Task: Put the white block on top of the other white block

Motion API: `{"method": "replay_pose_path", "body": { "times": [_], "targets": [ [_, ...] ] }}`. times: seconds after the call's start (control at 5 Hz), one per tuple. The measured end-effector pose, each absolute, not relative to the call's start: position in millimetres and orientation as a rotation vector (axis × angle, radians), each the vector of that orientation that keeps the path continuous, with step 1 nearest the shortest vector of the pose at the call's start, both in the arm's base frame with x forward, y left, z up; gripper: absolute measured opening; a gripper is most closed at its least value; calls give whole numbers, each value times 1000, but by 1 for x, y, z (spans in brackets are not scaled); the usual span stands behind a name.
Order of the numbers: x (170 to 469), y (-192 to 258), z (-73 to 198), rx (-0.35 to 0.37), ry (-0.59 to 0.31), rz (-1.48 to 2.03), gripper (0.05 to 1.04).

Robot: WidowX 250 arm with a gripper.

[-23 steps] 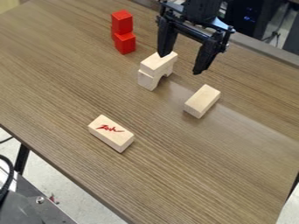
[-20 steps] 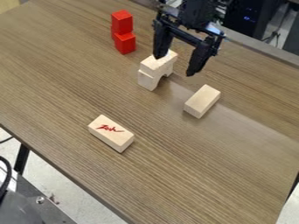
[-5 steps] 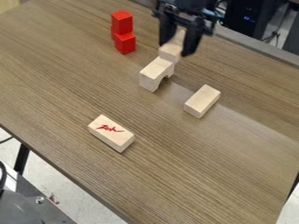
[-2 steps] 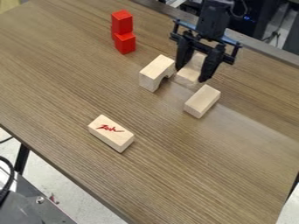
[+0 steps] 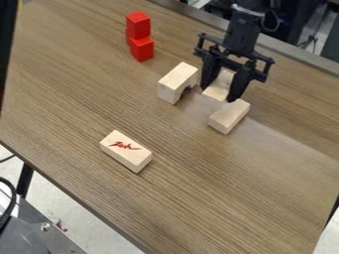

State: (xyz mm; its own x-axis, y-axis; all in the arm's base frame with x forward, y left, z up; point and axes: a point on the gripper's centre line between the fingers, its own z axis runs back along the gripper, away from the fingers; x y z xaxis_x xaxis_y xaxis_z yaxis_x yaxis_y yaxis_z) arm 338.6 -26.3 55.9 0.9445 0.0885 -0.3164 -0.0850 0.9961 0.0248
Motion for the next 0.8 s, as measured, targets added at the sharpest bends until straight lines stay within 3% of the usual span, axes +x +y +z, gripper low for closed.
{"method": "replay_pose_path", "body": {
  "times": [0.8],
  "targets": [
    [343, -34, 48, 3, 336, 73, 564]
  ]
}}
